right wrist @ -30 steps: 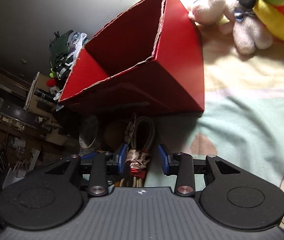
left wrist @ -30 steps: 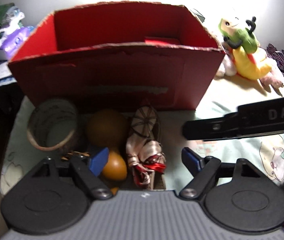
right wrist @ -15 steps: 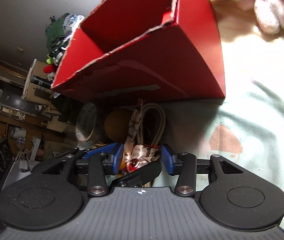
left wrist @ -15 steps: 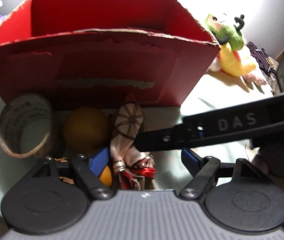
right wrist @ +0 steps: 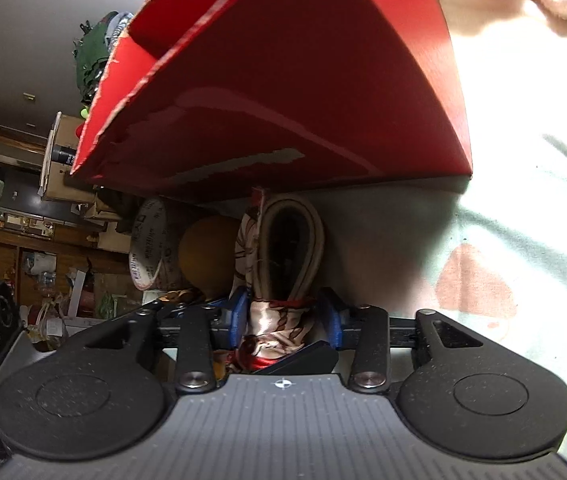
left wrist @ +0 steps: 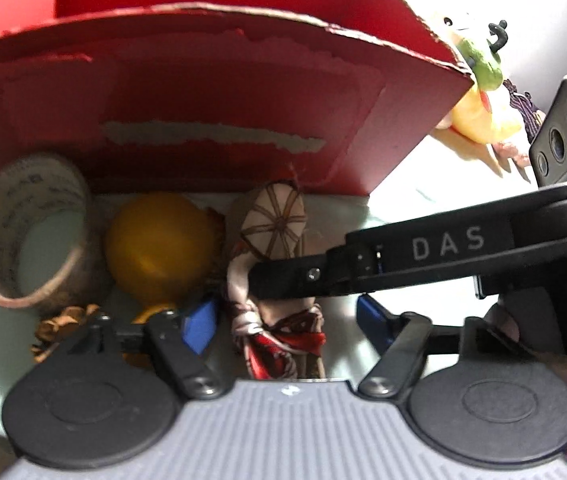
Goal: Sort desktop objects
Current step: 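Grasp the patterned cloth doll with the right gripper, then lift the cloth doll and carry it over the cardboard box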
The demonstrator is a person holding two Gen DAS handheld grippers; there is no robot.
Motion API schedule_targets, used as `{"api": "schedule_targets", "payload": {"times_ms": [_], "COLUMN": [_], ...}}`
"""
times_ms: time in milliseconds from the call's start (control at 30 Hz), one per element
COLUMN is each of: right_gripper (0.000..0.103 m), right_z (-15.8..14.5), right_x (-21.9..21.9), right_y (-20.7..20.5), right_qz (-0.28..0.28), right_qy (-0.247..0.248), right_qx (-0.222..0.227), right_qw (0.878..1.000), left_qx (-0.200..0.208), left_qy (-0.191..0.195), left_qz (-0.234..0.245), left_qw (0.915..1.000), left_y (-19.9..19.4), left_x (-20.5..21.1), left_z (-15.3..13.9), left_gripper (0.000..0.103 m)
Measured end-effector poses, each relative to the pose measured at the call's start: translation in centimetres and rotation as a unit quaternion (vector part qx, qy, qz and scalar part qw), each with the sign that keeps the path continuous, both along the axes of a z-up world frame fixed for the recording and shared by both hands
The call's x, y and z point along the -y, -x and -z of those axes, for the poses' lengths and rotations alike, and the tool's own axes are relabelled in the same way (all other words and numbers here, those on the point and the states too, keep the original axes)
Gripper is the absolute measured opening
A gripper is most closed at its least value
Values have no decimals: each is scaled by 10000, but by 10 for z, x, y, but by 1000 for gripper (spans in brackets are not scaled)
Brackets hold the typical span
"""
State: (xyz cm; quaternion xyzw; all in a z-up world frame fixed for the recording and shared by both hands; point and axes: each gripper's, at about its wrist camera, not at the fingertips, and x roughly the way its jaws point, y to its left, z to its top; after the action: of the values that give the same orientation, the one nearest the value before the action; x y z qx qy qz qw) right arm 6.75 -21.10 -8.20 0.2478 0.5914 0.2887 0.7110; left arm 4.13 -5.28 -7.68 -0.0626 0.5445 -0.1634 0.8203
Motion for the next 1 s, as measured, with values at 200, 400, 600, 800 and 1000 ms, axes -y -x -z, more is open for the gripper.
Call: {"api": "schedule_targets", "payload": {"times_ms": [200,400,600,800,1000], "right_gripper": [30,29,29,29,29], "right_z": [-2,-8,-12,-18,-34], "right_x": [13,41,78,122,170], "right_y": [2,7,15,31,43], "right_qz": [-11,138,435,757,1151], "right_qy": [-63,-2,119,186,181], "right_qx": [-5,58,141,263,576], "right_qw": [10000,9999,9989,9966,9915], "left_qx": [51,127,209,450,883], "left_qy": [-8,47,163,254,391], "left_qz": [186,502,817,1184,1441], "left_qw": [9998,9986,9963,9916,9848], "left_y": [0,2,4,10,12], "left_x": [13,34,57,88,120], "left_z": [-3,-6,-12,-29,-56], "left_gripper": [70,62,58,57,57]}}
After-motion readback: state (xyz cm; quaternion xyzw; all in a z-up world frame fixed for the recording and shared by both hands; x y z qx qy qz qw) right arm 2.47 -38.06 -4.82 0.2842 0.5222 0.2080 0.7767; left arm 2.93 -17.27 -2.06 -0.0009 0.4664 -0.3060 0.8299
